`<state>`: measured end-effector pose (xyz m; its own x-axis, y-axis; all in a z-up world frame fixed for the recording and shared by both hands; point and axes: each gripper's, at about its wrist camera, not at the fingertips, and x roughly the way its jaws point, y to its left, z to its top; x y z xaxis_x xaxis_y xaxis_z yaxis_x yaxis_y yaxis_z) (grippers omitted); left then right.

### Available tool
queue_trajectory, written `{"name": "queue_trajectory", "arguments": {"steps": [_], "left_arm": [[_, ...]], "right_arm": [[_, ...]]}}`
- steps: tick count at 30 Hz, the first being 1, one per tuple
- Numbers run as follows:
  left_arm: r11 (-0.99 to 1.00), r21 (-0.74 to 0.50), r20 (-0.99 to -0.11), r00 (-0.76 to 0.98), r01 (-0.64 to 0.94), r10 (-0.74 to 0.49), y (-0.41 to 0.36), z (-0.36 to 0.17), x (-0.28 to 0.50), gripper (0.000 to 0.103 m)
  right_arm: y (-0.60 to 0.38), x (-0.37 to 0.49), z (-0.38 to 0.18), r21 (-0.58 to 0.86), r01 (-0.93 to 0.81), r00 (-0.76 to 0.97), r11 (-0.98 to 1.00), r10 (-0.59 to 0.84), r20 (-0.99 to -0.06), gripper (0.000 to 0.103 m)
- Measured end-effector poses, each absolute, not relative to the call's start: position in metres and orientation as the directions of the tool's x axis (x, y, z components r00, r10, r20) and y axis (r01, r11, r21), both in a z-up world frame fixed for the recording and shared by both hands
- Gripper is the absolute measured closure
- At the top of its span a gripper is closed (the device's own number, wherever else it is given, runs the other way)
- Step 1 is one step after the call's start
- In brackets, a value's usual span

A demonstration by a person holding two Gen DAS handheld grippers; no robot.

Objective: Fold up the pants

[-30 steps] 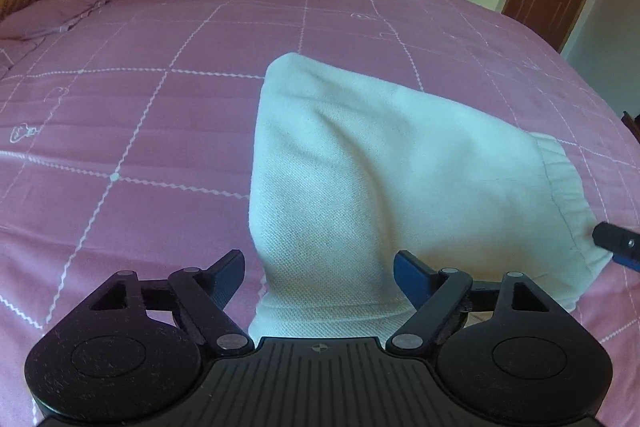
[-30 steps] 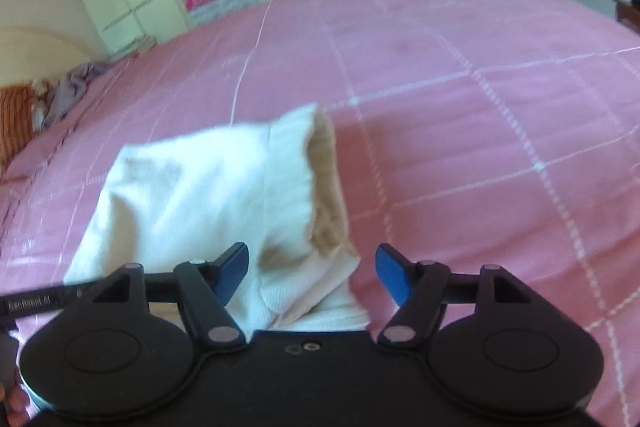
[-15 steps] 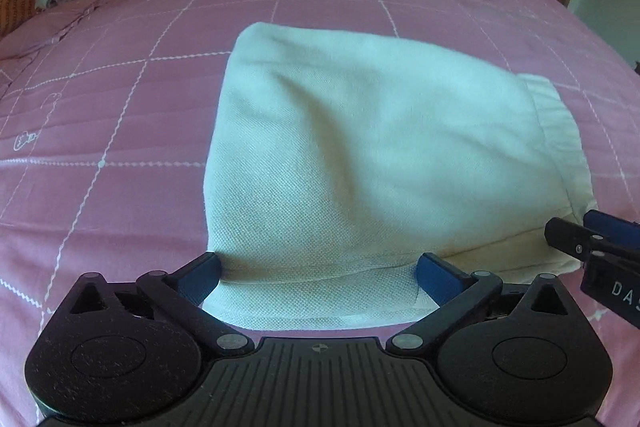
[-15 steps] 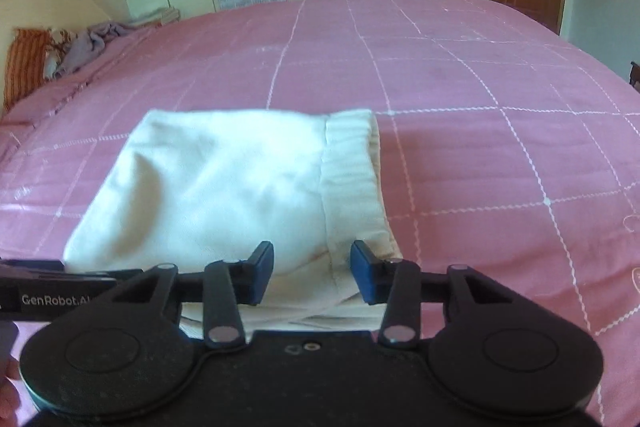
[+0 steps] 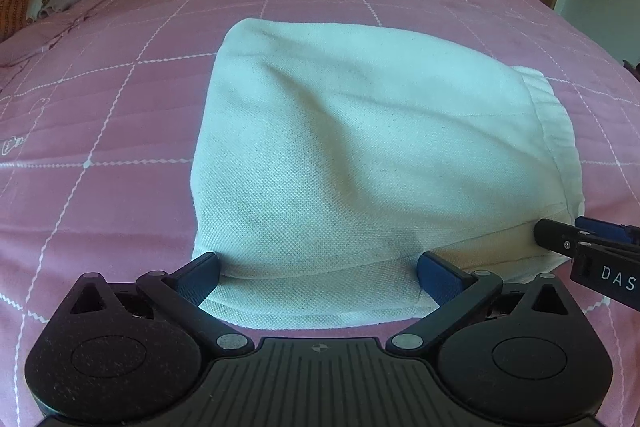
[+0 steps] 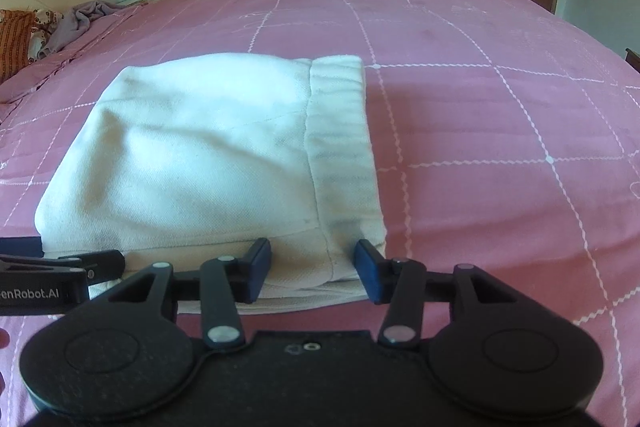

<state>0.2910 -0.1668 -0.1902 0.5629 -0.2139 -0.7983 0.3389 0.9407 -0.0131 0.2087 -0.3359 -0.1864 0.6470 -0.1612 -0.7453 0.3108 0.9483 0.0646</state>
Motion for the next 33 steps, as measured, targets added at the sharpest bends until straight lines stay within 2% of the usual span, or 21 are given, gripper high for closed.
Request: {"name": "queue_trajectory", "arguments": {"steps": [2, 6, 11, 15, 18, 22, 25, 28, 31, 32, 33], "left_arm": [[0.947, -0.021, -0.815, 0.544, 0.319, -0.201, -0.168, -0.187, 0.292, 0.000], [0.963, -0.113, -0.865, 0.453, 0.244, -0.216, -0.164, -0.189, 0.300, 0.000], [0.951, -0.096, -0.846, 0.480, 0.292, -0.233, -0.166, -0.193, 0.297, 0.000], [0.932, -0.119, -0.806, 0.514, 0.341, -0.292, -0.159, -0.197, 0.294, 0.000], [0.924, 0.021, -0.780, 0.585, 0.381, -0.223, -0.176, -0.195, 0.281, 0.000], [0.856, 0.293, -0.735, 0.673, 0.425, -0.083, -0.212, -0.182, 0.261, 0.000], [0.847, 0.350, -0.725, 0.688, 0.400, -0.026, -0.224, -0.180, 0.258, 0.000], [0.904, 0.232, -0.781, 0.623, 0.359, -0.047, -0.212, -0.177, 0.275, 0.000], [0.968, -0.039, -0.873, 0.463, 0.247, -0.153, -0.180, -0.183, 0.303, 0.000], [0.968, -0.057, -0.879, 0.448, 0.245, -0.165, -0.176, -0.185, 0.306, 0.000], [0.960, -0.025, -0.874, 0.461, 0.278, -0.156, -0.180, -0.185, 0.305, 0.000]], "right_arm": [[-0.336, 0.209, -0.186, 0.066, 0.308, 0.646, 0.949, -0.158, -0.747, 0.054], [-0.336, 0.209, -0.185, 0.069, 0.303, 0.644, 0.950, -0.151, -0.750, 0.054], [-0.336, 0.210, -0.186, 0.070, 0.308, 0.645, 0.949, -0.154, -0.748, 0.053], [-0.335, 0.209, -0.186, 0.067, 0.308, 0.647, 0.949, -0.157, -0.747, 0.052], [-0.335, 0.209, -0.186, 0.065, 0.307, 0.646, 0.950, -0.157, -0.747, 0.051], [-0.335, 0.209, -0.185, 0.065, 0.308, 0.645, 0.949, -0.158, -0.747, 0.050], [-0.336, 0.208, -0.185, 0.068, 0.307, 0.645, 0.949, -0.155, -0.748, 0.050], [-0.336, 0.209, -0.184, 0.066, 0.309, 0.642, 0.949, -0.157, -0.751, 0.049], [-0.336, 0.209, -0.184, 0.067, 0.309, 0.639, 0.949, -0.155, -0.753, 0.048], [-0.336, 0.209, -0.184, 0.066, 0.309, 0.638, 0.949, -0.156, -0.754, 0.048], [-0.336, 0.209, -0.184, 0.064, 0.309, 0.638, 0.949, -0.157, -0.754, 0.048]]}}
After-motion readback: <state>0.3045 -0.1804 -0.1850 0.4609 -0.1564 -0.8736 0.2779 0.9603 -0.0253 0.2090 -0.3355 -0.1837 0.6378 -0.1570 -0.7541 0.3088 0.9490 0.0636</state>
